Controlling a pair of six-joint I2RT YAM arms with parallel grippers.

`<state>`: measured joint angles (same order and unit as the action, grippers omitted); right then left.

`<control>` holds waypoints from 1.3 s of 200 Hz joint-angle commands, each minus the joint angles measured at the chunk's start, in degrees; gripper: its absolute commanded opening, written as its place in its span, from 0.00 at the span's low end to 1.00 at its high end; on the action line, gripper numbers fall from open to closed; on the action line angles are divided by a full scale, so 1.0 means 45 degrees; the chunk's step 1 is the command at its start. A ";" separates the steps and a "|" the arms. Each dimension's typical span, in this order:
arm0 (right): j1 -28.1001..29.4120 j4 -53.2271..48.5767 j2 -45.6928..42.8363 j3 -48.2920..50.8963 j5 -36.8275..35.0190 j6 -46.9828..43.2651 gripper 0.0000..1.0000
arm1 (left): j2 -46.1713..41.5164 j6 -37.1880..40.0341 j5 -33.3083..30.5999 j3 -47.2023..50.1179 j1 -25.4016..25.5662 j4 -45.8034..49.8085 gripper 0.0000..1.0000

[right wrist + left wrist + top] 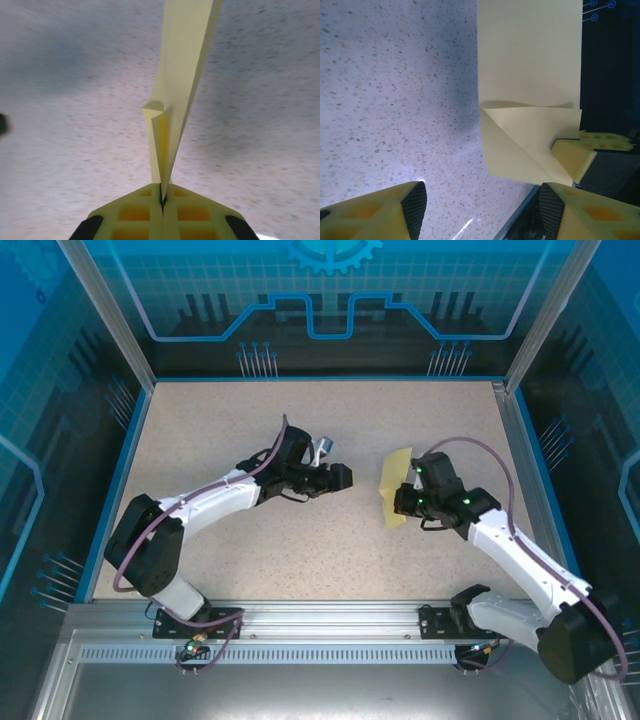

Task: Fold a paper plane with a square sheet of paper (pick it up from the middle)

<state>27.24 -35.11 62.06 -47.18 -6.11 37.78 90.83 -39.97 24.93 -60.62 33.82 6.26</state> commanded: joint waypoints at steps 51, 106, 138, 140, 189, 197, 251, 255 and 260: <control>0.3906 -0.5096 0.4500 -0.3328 -0.7469 0.0526 0.02 | -0.1856 0.1658 0.0006 0.0465 -0.2065 0.2429 0.70; 0.6082 -0.5527 0.8673 -0.5393 -0.7099 0.1313 0.12 | -0.2500 0.2043 0.0398 0.0893 -0.3370 0.3114 0.70; 0.6696 -0.3802 0.9284 -0.5628 -0.5435 0.1065 0.24 | -0.2396 0.2063 0.0515 0.0874 -0.3454 0.3286 0.70; 0.6699 -0.3653 0.9282 -0.5580 -0.5277 0.1035 0.25 | -0.2392 0.2079 0.0525 0.0883 -0.3464 0.3288 0.70; 0.6224 0.0622 0.8466 -0.3717 -0.1716 0.0708 0.38 | -0.2274 0.2029 0.0896 0.1066 -0.3455 0.3270 0.70; 0.6051 0.1265 0.8070 -0.3249 -0.1197 0.0706 0.40 | -0.2274 0.1960 0.1010 0.1161 -0.3445 0.3189 0.70; 0.4293 0.2472 0.4091 -0.0365 0.0628 0.0549 0.53 | -0.1748 0.1615 0.0913 0.1606 -0.2047 0.2437 0.69; 0.4076 0.2411 0.3770 -0.0088 0.0717 0.0550 0.53 | -0.1690 0.1630 0.0853 0.1582 -0.1860 0.2401 0.69; 0.3735 0.2327 0.3410 0.0190 0.0810 0.0532 0.53 | -0.1595 0.1663 0.0753 0.1533 -0.1641 0.2352 0.69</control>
<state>48.82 -26.39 84.84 -51.62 -7.33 40.47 81.84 -32.64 27.94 -54.15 22.48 18.68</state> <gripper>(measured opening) 0.524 0.694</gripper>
